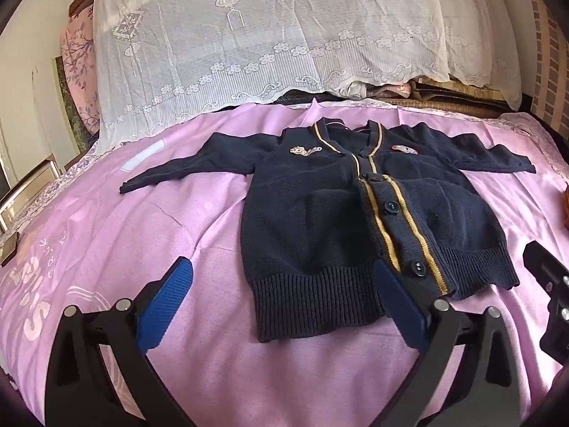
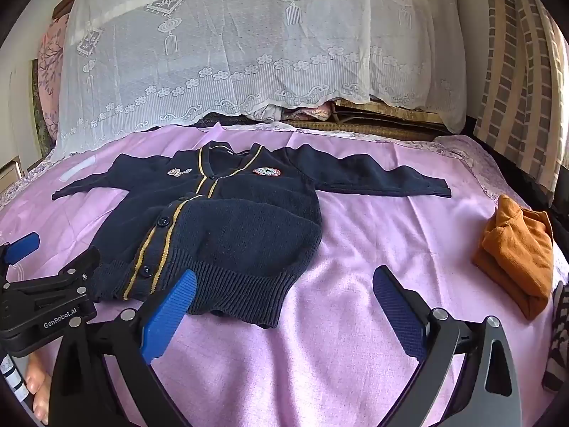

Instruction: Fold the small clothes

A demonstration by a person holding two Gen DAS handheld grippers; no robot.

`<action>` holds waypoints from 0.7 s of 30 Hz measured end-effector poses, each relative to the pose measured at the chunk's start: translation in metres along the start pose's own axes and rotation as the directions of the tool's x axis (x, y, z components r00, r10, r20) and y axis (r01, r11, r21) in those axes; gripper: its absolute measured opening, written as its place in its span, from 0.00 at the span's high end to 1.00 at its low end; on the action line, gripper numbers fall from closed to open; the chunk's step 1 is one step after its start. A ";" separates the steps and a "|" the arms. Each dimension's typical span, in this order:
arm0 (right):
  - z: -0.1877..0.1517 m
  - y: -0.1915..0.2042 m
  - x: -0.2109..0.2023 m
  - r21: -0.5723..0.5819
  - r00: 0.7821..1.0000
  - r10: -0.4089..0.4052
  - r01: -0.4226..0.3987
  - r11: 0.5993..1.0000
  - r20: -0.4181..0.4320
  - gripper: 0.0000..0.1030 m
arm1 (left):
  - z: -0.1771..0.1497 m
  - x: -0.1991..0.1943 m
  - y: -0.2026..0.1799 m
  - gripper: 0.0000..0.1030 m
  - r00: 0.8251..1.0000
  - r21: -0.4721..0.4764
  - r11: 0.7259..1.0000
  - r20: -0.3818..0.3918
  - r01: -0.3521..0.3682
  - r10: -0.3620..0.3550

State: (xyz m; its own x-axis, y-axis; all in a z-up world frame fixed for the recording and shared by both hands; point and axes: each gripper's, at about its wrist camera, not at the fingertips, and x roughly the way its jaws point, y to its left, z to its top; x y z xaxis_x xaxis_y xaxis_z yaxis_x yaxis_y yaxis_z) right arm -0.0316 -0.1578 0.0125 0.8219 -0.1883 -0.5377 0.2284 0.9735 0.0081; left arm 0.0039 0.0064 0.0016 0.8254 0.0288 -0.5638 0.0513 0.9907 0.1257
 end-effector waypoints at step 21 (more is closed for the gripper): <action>0.002 0.001 -0.002 -0.006 1.000 -0.004 0.004 1.000 0.004 0.03 | -0.001 -0.002 -0.001 0.04 0.999 0.008 0.999 0.009 -0.032 0.032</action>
State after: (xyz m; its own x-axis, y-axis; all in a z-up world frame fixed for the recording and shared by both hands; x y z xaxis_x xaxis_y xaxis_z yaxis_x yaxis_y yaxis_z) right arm -0.0317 -0.1570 0.0155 0.8229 -0.1930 -0.5344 0.2287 0.9735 0.0006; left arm 0.0020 0.0058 0.0015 0.8316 0.0590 -0.5522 0.0296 0.9882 0.1501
